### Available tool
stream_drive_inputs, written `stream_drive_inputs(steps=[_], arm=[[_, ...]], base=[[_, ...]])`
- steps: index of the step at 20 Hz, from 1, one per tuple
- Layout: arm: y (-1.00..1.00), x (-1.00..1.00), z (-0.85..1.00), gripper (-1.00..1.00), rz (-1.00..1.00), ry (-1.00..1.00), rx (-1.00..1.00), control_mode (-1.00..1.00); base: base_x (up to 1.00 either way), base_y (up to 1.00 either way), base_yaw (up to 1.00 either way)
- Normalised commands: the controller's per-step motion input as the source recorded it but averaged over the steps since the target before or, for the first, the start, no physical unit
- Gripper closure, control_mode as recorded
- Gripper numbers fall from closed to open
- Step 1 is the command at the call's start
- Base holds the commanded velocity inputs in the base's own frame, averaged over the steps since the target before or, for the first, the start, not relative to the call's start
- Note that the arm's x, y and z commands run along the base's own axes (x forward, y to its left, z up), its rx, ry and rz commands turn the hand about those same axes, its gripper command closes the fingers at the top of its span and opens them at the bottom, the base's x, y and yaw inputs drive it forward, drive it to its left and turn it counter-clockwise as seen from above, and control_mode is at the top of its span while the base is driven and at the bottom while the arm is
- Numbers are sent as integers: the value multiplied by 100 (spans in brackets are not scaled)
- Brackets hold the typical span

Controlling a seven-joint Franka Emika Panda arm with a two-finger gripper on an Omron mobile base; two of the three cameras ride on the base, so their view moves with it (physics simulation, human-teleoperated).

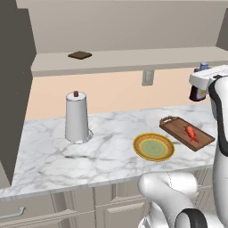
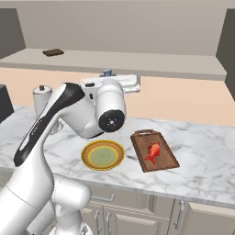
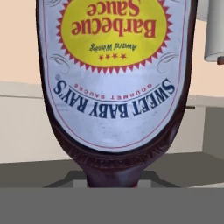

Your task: Pick the fish from the plate and place it on the cutting board. Then pick the condiment bottle from the cabinet and place it next to the cutting board.

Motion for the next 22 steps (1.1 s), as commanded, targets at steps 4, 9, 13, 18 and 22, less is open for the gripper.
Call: stream_drive_inputs(steps=[4,9,13,18,22], arm=[[-12,-31,-32,100,0,0,-1,-100],[-10,-20,-27,100,0,0,-2,-100],[-10,-12,-24,100,0,0,-7,-100],[-14,-5,-31,100,0,1,-12,-100],[-3,-3,-28,100,0,0,-17,-100]], base=[[0,0,0],[0,0,0],[0,0,0],[0,0,0],[0,0,0]])
